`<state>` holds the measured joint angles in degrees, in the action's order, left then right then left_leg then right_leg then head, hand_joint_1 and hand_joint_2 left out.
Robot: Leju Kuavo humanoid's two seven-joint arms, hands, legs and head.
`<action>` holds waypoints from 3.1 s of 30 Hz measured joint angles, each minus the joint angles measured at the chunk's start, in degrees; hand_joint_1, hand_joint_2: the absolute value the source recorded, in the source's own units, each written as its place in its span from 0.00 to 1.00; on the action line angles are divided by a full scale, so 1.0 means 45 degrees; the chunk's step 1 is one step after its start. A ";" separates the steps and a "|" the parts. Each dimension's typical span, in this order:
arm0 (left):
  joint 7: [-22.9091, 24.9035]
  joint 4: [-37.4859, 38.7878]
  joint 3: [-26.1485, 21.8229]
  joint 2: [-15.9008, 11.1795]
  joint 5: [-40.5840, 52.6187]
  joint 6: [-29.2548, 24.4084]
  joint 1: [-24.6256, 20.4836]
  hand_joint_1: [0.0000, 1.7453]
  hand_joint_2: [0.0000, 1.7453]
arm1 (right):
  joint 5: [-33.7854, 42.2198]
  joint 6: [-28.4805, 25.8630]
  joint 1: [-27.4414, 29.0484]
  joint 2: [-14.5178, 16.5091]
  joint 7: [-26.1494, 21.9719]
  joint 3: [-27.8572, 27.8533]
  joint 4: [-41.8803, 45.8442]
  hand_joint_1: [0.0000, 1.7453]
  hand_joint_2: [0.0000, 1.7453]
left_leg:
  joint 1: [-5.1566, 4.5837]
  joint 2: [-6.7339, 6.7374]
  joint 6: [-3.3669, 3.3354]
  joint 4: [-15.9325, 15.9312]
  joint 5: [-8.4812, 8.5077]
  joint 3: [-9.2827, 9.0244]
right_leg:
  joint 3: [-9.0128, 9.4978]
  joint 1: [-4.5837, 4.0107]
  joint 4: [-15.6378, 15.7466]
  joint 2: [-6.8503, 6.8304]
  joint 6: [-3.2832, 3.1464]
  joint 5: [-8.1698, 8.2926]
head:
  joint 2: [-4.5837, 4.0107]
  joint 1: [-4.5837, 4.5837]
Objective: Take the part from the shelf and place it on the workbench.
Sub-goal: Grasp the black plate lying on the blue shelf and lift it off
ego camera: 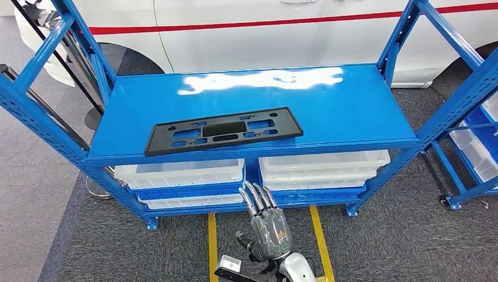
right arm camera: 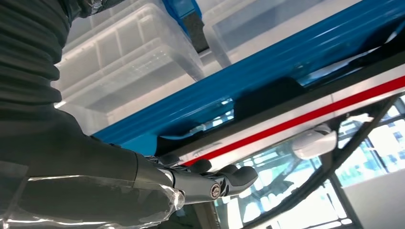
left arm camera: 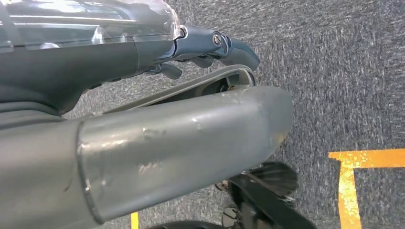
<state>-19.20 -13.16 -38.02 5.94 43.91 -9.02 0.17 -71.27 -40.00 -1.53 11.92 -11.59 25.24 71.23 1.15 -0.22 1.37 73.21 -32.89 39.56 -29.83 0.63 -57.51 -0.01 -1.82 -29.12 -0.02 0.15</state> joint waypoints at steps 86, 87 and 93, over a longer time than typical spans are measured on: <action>-0.0181 0.0063 -0.0595 -0.0345 0.2970 0.0860 -0.0341 0.00 0.00 | -0.1706 0.1084 -0.3141 -0.0606 0.3209 0.1273 -0.1617 0.00 1.00 | -0.0101 -0.0009 -0.0280 -0.3220 0.0985 -0.1737 | -0.0842 -0.0117 -0.0143 0.0054 0.0129 0.0656 | 0.0000 -0.0136; -0.0182 0.0063 -0.0595 -0.0344 0.2985 0.0862 -0.0344 0.00 0.00 | -0.1706 0.1084 -0.3165 -0.0605 0.3208 0.1273 -0.1642 0.00 1.00 | -0.0088 -0.0005 -0.0216 -0.2760 0.0696 -0.1539 | -0.0797 -0.0084 -0.0093 0.0036 0.0057 0.0665 | 0.0000 -0.0136; -0.0188 0.0063 -0.0595 -0.0352 0.3062 0.0874 -0.0316 0.00 0.00 | -0.1705 0.1089 -0.3224 -0.0608 0.3220 0.1273 -0.1846 0.00 1.00 | -0.0055 0.0001 -0.0091 -0.0386 0.0140 -0.0275 | -0.0705 -0.0107 -0.0132 0.0019 -0.0061 0.0580 | 0.0000 -0.0134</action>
<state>-20.04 -12.87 -40.70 4.36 57.69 -5.09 -1.25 -78.94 -35.10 -16.04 9.19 2.90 30.97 62.92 0.91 -0.21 0.96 71.47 -32.26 38.32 -33.01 0.14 -58.10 0.07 -2.10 -26.51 -0.02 -0.45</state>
